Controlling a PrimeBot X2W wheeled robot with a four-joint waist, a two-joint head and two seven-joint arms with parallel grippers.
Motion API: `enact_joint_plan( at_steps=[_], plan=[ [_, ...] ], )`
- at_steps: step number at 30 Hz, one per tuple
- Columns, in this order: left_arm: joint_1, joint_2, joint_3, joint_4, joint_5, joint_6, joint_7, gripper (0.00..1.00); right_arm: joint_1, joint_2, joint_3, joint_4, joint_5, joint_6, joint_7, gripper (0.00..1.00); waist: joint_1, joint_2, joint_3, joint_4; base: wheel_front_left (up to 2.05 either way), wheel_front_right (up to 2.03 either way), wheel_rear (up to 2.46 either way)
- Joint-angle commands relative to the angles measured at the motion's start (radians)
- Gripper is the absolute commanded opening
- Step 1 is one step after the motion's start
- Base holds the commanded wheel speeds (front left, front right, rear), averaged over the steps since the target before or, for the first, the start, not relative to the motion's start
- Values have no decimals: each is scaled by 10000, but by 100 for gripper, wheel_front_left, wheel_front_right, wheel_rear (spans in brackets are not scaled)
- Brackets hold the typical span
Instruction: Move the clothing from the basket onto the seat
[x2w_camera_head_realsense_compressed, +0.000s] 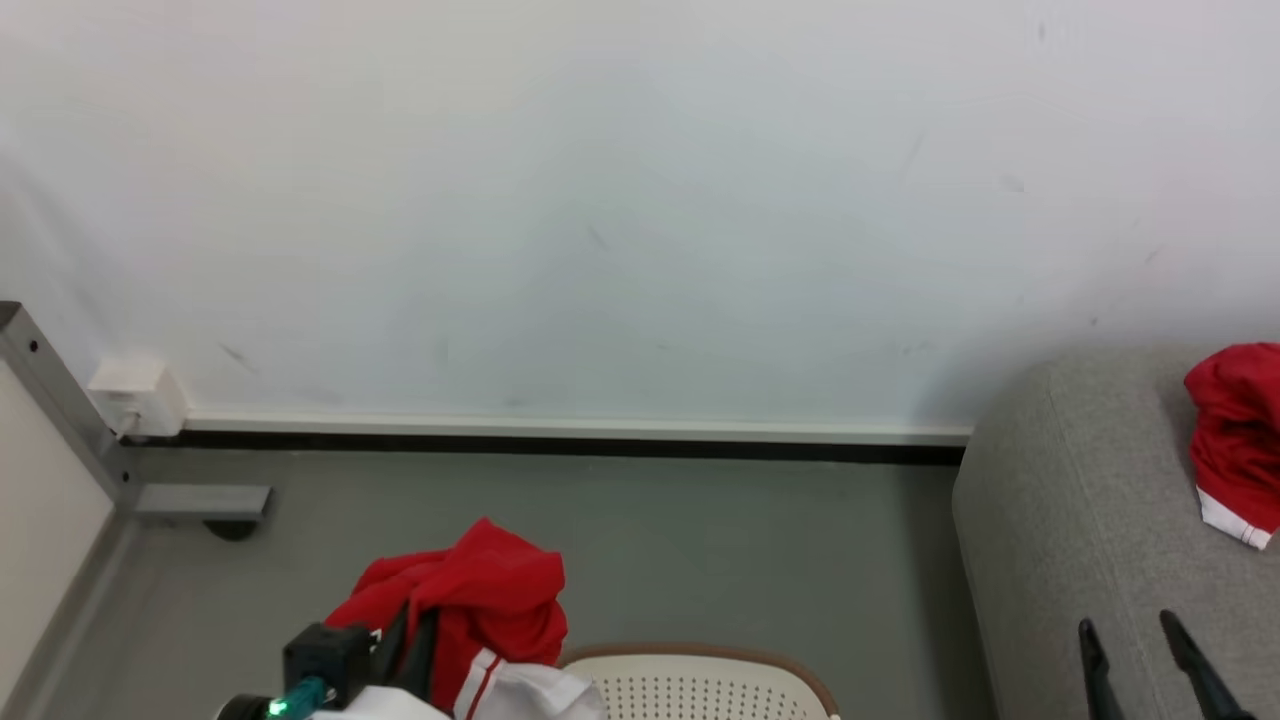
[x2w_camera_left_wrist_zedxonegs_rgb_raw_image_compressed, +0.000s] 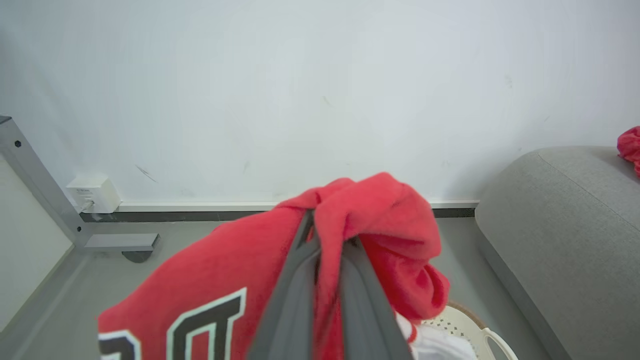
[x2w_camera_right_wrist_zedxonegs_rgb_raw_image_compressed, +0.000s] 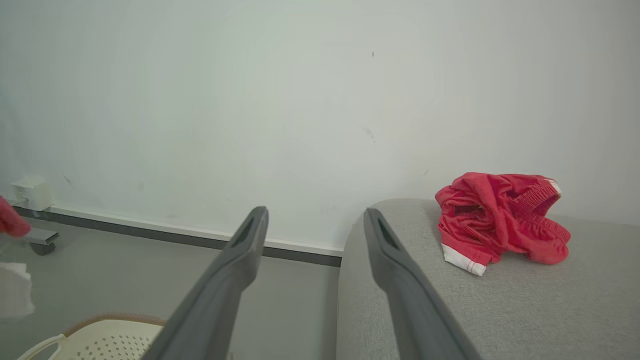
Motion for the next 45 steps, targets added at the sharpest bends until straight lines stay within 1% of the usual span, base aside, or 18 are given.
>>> enact_joint_plan(
  at_steps=[1,7,14,18,21,24,30,36,37,38,41,45],
  plan=[
    [250,192,126,-261,102,59,-3,0,207,-46,144,78,144,-22,3,100,3,-1,-316,129,0,0,0],
    [581,496,250,-825,54,136,46,0,357,-73,435,207,219,-22,4,100,3,-1,-545,228,0,0,0],
    [779,607,189,-1366,11,255,248,0,425,-136,622,178,265,-22,4,100,3,-1,-546,250,0,0,0],
    [804,611,114,-1729,-83,154,343,0,250,-316,1003,-72,366,-22,4,100,3,-1,-511,215,0,0,0],
    [715,651,-13,-2009,-56,75,511,0,-3,-654,1596,-385,524,-24,4,100,3,-1,-496,174,0,0,0],
    [548,605,-196,-2353,-14,-14,704,0,-285,-1044,2412,-726,704,-22,4,100,3,-1,-453,111,0,0,0],
    [229,455,-882,-2868,225,-360,1242,0,-1325,-1833,4636,-1153,1019,-24,7,100,3,-1,-366,-46,0,0,0],
    [-297,36,-1799,-2940,471,-843,1647,0,-2490,-2393,6647,-1479,1498,-22,300,100,3,-1,-289,-81,0,0,0],
    [-297,36,-1799,-2940,471,-843,1647,0,-2490,-2393,6647,-1479,1498,-22,300,100,3,-1,-289,-81,0,0,0],
    [-402,-59,-1954,-2902,503,-917,1692,0,-2631,-2457,6937,-1531,1561,-22,371,100,3,-1,-275,-75,0,0,0],
    [-721,-359,-2367,-2781,643,-1154,1749,0,-3034,-2604,7560,-1594,1792,-22,545,100,3,-1,-243,-66,0,0,0],
    [-1093,-665,-3000,-2672,885,-1517,1912,0,-3385,-2740,8014,-1416,1966,-22,654,100,3,-1,-208,-79,0,0,0]
  ],
)
